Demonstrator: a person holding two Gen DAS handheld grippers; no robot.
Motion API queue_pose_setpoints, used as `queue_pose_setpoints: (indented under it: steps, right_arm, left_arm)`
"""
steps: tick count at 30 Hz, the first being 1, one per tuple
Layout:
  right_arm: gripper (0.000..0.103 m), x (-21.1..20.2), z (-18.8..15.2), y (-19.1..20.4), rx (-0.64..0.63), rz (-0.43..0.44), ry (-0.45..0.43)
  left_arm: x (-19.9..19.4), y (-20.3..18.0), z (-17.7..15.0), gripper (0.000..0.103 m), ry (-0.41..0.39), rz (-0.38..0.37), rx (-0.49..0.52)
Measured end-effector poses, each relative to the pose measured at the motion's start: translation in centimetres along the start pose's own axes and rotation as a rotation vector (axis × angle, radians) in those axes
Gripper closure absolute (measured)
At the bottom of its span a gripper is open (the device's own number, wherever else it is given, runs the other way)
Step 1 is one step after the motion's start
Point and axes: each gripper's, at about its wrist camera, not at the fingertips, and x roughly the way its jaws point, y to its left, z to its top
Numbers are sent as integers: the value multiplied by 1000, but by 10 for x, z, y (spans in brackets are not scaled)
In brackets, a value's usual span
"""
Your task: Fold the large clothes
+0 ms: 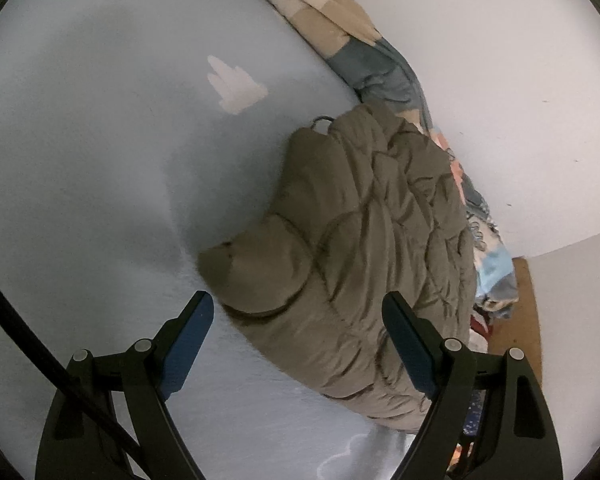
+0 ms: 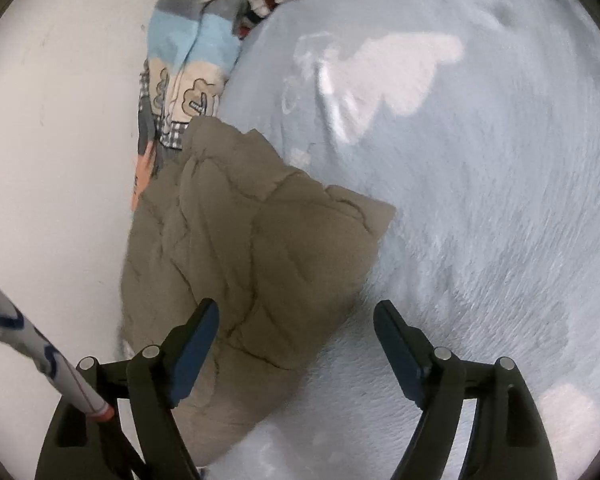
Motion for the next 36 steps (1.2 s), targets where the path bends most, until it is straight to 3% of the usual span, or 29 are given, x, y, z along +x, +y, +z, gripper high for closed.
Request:
queue_pose_setpoints:
  steps: [4, 15, 16, 18, 20, 23, 29, 36]
  right_arm:
    - [19, 6, 4, 0, 5, 52, -17]
    - [16, 46, 14, 2, -53, 26, -19]
    - [18, 46, 14, 5, -70, 26, -22]
    - [38, 47, 14, 7, -97, 3, -29]
    - [49, 45, 15, 14, -134, -20, -36]
    - [61, 36, 2, 56, -365, -162, -107]
    - [68, 25, -37, 115, -751, -387, -253]
    - [69, -5, -57, 145, -909, -430, -333]
  left_arm:
    - [8, -5, 0, 18, -9, 3, 19]
    - [35, -11, 0, 13, -51, 50, 77]
    - [36, -12, 2, 13, -53, 60, 84]
    - [34, -19, 1, 18, -70, 73, 124]
    - [28, -46, -3, 37, -115, 162, 289]
    - [22, -81, -18, 51, -184, 279, 489]
    - [4, -113, -33, 55, -275, 362, 638]
    - [-32, -128, -41, 55, -307, 347, 657]
